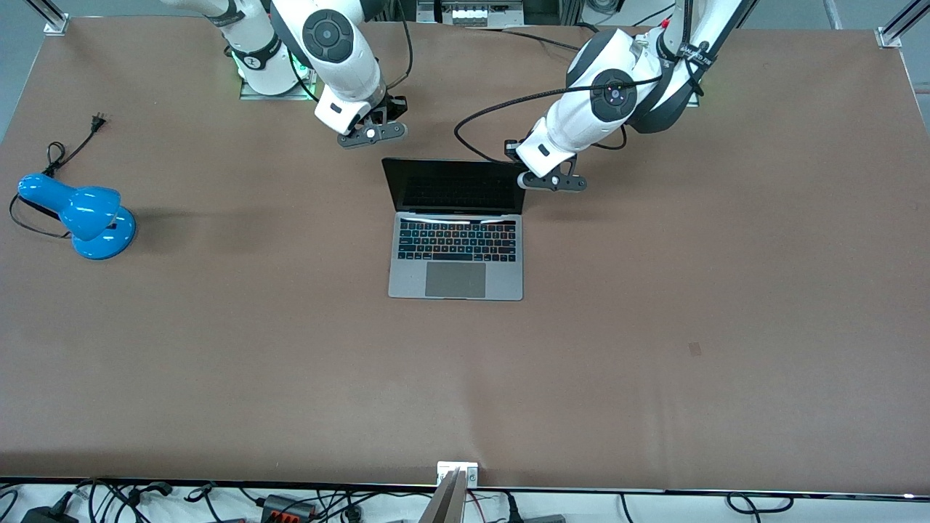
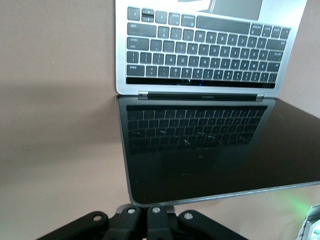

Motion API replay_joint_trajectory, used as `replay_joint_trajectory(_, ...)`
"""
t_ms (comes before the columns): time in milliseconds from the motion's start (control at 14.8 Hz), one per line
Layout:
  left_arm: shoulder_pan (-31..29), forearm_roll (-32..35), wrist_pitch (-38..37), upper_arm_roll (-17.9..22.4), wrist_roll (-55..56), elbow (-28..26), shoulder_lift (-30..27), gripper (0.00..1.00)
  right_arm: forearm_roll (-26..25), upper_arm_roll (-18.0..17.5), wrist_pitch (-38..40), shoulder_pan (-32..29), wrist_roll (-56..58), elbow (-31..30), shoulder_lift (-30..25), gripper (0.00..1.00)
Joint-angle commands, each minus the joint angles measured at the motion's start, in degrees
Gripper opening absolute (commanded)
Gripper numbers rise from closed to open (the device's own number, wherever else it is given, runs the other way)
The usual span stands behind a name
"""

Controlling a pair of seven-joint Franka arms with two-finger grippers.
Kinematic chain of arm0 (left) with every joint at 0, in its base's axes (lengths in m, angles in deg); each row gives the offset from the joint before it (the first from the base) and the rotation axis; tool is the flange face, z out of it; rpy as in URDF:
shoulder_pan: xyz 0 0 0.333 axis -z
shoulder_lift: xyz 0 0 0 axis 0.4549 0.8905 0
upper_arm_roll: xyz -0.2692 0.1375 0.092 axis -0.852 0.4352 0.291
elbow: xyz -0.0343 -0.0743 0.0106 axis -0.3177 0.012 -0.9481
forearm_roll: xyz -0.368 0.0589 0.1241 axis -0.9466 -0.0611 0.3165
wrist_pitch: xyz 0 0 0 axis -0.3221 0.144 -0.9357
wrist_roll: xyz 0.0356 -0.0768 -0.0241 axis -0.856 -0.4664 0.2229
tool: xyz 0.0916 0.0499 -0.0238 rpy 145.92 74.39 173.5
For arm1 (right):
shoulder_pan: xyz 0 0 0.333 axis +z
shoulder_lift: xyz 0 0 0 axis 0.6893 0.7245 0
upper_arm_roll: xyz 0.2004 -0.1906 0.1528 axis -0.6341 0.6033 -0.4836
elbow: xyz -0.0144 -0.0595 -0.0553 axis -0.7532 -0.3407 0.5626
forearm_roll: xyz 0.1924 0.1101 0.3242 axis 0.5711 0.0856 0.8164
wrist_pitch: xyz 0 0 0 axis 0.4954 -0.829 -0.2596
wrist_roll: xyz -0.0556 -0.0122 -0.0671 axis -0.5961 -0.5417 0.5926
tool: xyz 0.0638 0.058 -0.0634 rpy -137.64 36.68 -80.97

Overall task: Close laptop with both arms from behind
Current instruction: 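Lower both grippers onto the back of the laptop screen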

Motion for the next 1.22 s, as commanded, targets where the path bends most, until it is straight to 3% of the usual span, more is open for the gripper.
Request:
replay_joint_trajectory(0,-0.2,-0.6,2.9,-0.15,0.59,0.92,2.07,0.0,0.61,0.45,-3.41,1.23,-0.79,-0.56,0.21,0.0)
replay_joint_trajectory(473,-0.29,-0.42,4.66,0.38,0.5,1.98,3.65,0.0,0.53,0.45,-15.1,1.85,-0.62,-0.56,3.89,0.0)
replay_joint_trajectory(1148,-0.29,0.19,6.24,0.56,0.5,2.42,4.53,0.0,0.17,0.98,-23.63,-2.37,0.17,-0.04,5.74,0.0)
